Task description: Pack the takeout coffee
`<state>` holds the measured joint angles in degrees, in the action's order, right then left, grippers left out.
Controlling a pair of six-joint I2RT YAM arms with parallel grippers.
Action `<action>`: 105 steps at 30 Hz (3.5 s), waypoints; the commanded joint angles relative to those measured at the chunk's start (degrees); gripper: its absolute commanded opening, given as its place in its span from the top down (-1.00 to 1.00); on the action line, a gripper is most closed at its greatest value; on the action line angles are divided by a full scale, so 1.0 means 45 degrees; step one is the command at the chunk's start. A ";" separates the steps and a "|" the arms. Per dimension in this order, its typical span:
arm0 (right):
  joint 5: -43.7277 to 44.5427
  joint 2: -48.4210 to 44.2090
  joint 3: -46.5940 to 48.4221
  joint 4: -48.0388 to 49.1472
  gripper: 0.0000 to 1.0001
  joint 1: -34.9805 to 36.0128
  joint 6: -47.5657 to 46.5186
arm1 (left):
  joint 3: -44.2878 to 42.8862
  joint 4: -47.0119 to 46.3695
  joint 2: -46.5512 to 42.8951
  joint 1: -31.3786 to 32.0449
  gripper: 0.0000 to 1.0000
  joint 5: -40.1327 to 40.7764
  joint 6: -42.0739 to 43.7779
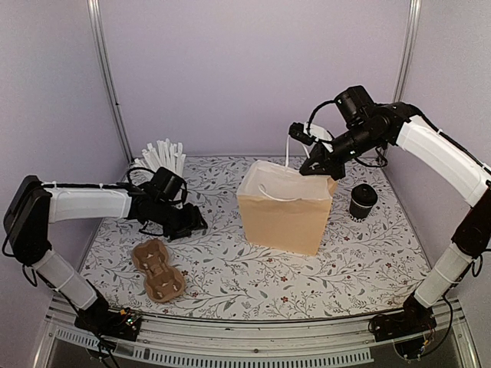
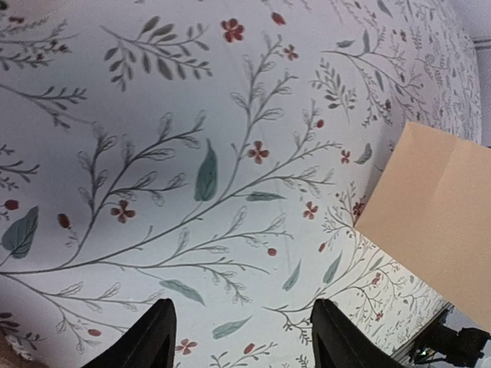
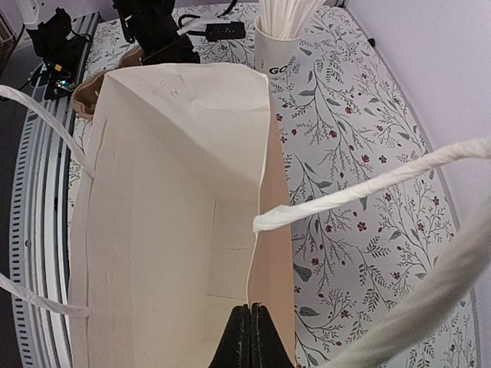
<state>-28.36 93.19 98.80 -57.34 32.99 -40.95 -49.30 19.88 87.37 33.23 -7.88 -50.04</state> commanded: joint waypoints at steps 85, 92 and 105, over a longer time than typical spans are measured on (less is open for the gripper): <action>0.0833 -0.0144 -0.0414 -0.0148 1.00 -0.0133 0.0096 | -0.1873 0.6707 0.1008 0.0187 0.21 0.1898 0.6217; 0.0891 -0.0086 -0.0414 -0.0158 1.00 -0.0134 0.0096 | -0.2469 0.6482 0.1340 0.0390 0.17 0.2151 0.6216; 0.0952 -0.0103 -0.0453 -0.0188 1.00 -0.0144 0.0096 | -0.2834 0.6286 0.2087 0.0713 0.27 0.2161 0.6342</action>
<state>-24.47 92.01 96.31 -56.23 32.56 -40.93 -61.04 48.77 96.20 35.83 1.76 -21.50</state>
